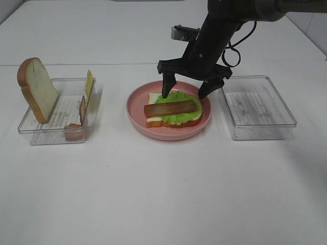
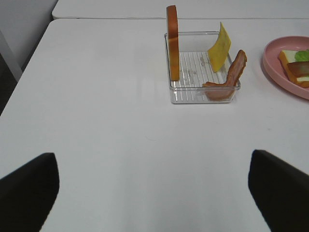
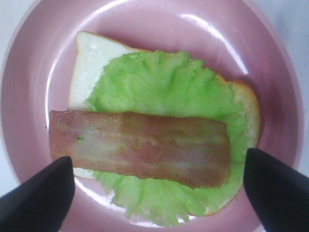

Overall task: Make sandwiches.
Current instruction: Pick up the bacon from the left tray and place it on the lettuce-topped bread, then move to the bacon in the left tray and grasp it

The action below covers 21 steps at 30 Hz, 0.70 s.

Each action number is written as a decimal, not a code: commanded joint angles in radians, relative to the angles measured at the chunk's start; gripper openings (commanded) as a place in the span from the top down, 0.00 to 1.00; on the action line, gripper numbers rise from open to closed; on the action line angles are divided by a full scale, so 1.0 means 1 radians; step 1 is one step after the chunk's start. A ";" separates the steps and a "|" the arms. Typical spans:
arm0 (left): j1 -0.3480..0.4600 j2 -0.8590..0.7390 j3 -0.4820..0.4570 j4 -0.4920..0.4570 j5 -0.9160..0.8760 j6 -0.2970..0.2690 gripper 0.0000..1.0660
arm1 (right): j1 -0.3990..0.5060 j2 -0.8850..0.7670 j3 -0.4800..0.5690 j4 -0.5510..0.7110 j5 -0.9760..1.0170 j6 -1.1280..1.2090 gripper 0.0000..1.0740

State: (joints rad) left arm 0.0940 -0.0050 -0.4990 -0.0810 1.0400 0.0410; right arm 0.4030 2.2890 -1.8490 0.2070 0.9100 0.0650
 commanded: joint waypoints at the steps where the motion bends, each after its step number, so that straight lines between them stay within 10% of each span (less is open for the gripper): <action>1: 0.004 -0.014 0.001 0.002 -0.005 -0.002 0.06 | -0.001 -0.033 -0.007 -0.020 0.008 0.003 0.09; 14: 0.004 -0.014 0.001 0.002 -0.005 -0.002 0.06 | -0.055 -0.140 -0.007 -0.193 0.201 0.030 0.09; 21: 0.004 -0.014 0.001 0.002 -0.005 -0.002 0.06 | -0.291 -0.148 -0.007 -0.190 0.251 -0.007 0.09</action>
State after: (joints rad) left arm 0.0940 -0.0050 -0.4990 -0.0810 1.0400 0.0410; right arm 0.1710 2.1520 -1.8500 0.0230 1.1390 0.0780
